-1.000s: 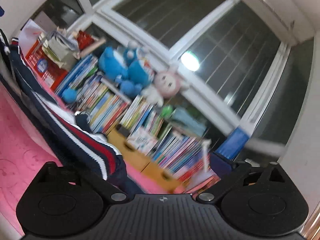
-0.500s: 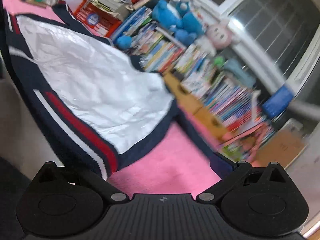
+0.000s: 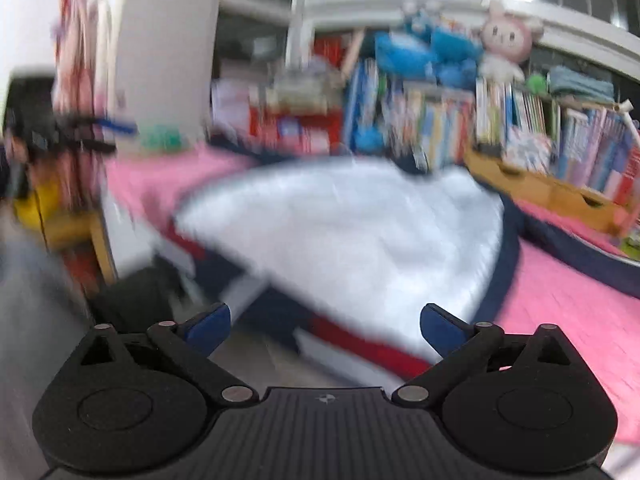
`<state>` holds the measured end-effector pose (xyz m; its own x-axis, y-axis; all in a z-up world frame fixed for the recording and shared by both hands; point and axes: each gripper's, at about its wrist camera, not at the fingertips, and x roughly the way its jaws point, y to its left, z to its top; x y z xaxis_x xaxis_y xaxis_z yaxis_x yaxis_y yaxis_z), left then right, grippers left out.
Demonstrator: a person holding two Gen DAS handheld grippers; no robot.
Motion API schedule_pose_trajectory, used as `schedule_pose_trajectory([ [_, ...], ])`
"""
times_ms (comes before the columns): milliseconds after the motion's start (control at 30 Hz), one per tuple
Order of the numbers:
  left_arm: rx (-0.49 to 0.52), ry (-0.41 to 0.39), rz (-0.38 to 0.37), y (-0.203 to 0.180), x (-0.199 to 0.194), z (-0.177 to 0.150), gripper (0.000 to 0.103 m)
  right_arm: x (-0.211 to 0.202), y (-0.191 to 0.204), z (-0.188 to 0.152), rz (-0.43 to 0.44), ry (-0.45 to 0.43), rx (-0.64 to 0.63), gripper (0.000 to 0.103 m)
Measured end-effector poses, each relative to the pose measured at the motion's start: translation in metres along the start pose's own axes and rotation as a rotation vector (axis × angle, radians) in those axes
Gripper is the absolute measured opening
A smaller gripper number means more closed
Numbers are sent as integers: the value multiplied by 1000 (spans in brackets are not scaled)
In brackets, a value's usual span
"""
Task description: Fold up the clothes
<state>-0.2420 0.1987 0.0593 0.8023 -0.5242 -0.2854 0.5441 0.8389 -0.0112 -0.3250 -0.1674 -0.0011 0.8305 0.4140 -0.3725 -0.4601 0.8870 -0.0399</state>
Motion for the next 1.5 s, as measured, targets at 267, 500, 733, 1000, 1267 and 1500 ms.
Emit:
schedule_pose_trajectory([
  [267,-162,121,357,-49,178,-6,41,151,20,29,-258,-21,42,69],
  [500,-39,172,631,-28,184,-45,35,146,-13,-14,-385,-8,-3,71],
  [733,-180,268,794,71,143,-23,33,95,-140,-23,-558,108,332,88],
  [1000,-162,278,379,68,249,56,33,166,-183,78,-282,57,251,75],
  [1267,-178,423,386,94,456,48,9,404,-213,137,-239,262,181,21],
  [1500,-69,442,497,137,519,52,8,488,-268,142,-299,285,199,21],
])
